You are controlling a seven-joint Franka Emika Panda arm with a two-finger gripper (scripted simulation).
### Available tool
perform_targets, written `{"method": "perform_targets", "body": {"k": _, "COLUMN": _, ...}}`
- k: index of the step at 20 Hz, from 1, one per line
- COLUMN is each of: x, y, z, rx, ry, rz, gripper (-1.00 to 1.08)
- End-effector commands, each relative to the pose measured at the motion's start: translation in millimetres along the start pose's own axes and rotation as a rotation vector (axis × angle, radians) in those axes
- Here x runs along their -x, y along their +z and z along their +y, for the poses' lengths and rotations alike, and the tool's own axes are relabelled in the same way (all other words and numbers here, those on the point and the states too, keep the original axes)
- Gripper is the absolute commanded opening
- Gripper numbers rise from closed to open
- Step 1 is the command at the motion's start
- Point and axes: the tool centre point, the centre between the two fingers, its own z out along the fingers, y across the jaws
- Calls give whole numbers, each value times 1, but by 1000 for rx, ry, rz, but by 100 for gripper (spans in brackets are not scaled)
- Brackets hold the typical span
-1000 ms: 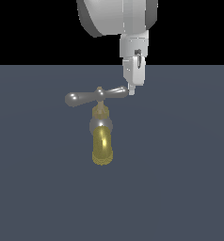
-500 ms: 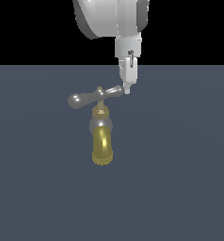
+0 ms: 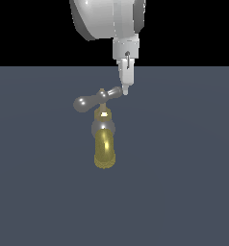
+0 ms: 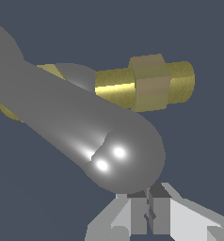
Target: Turn on the faucet by rotating a designated handle.
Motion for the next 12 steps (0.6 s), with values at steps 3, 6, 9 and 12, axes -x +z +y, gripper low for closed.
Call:
{"method": "perform_targets", "body": {"k": 3, "x": -65, "y": -3, "z": 6, "rx": 5, "ry": -51, "rz": 17, "gripper": -100}}
{"method": "perform_targets", "body": {"k": 6, "x": -91, "y": -4, "z": 8, "rx": 7, "ry": -61, "rz": 20, "gripper": -100}}
{"method": "perform_targets", "body": {"k": 9, "x": -116, "y": -5, "z": 10, "rx": 9, "ry": -70, "rz": 23, "gripper": -100}}
{"method": "perform_targets", "body": {"k": 12, "x": -52, "y": -2, "z": 12, "rx": 13, "ry": 11, "rz": -8, "gripper": -100}}
